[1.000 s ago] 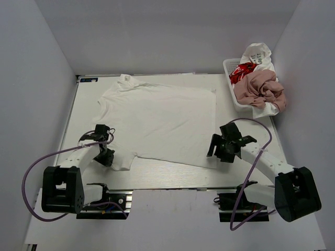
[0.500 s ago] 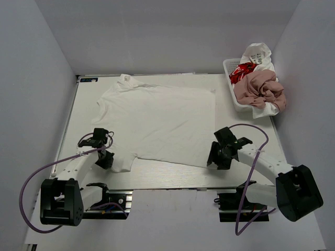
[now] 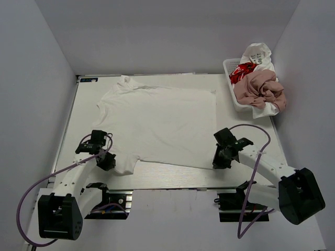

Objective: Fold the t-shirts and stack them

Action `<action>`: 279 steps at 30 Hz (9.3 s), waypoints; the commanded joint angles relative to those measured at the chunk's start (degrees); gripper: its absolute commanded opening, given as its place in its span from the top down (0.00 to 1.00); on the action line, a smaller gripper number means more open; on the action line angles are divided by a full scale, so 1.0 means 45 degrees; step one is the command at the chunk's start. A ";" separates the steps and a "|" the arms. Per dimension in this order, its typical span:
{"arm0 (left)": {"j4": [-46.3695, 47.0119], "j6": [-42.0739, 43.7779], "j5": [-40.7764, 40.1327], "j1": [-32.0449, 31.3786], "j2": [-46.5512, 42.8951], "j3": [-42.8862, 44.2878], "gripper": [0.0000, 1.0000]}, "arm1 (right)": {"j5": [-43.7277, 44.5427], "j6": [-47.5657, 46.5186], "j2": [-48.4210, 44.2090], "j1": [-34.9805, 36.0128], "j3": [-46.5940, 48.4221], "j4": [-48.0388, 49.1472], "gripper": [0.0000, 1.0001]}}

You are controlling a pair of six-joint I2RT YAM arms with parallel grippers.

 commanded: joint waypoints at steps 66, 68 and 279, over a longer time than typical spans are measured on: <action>0.3805 0.2940 -0.1212 0.0805 0.8916 0.2824 0.00 | -0.0915 -0.2696 0.6165 -0.1819 0.2172 0.5359 0.10; 0.3280 0.2178 -0.0959 0.0804 0.7725 0.1664 0.00 | -0.0740 -0.2384 0.4631 -0.1624 0.1116 0.4950 0.10; 0.0386 0.3720 0.0626 -0.1071 0.1508 0.2420 1.00 | 0.3891 -0.4005 0.7473 -0.3517 0.6642 0.3715 1.00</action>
